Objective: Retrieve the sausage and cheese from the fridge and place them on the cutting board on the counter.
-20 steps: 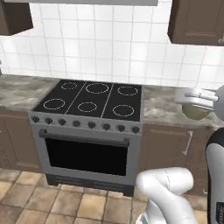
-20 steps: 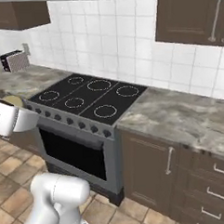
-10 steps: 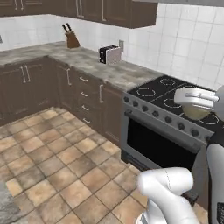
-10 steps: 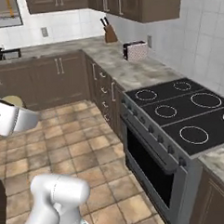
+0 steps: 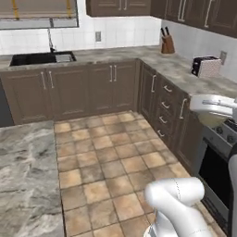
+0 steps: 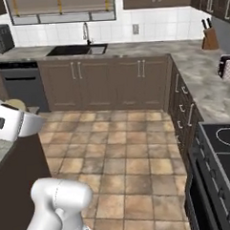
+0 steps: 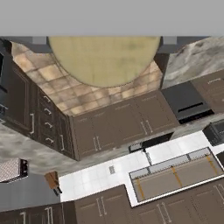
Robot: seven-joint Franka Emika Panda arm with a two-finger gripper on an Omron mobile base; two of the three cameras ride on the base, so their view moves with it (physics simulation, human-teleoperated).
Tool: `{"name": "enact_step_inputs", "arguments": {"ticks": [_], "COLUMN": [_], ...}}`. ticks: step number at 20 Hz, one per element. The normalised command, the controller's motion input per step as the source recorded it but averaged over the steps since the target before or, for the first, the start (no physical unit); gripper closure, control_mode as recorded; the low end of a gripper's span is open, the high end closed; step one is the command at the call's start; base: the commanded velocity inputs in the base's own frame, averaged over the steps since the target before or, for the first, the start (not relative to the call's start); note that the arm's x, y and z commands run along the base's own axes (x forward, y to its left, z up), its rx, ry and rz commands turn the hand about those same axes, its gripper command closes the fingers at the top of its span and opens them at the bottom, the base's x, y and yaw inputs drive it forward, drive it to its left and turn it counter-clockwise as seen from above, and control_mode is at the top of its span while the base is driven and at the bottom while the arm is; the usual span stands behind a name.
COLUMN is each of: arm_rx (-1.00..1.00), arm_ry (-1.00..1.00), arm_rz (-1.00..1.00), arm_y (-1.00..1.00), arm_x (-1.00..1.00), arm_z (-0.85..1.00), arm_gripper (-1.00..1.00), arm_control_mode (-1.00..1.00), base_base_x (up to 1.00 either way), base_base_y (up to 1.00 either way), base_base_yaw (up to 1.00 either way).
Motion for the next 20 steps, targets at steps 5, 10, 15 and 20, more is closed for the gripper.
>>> {"name": "enact_step_inputs", "arguments": {"ticks": [5, 10, 15, 20], "arm_rx": [0.00, 0.00, 0.00, 0.00], "arm_ry": [0.00, 0.00, 0.00, 0.00], "arm_rz": [0.00, 0.00, 0.00, 0.00], "arm_y": [0.00, 0.00, 0.00, 0.00], "arm_x": [0.00, 0.00, 0.00, 0.00], "arm_z": [0.00, 0.00, 0.00, 0.00], "arm_gripper": [1.00, 1.00, 1.00, 1.00], "arm_control_mode": [1.00, 1.00, 1.00, 1.00], "base_base_x": [1.00, 1.00, 1.00, 1.00], "base_base_y": [-0.39, -0.58, -0.67, -0.60], "base_base_yaw": [0.43, 0.32, 0.30, 0.37]}}
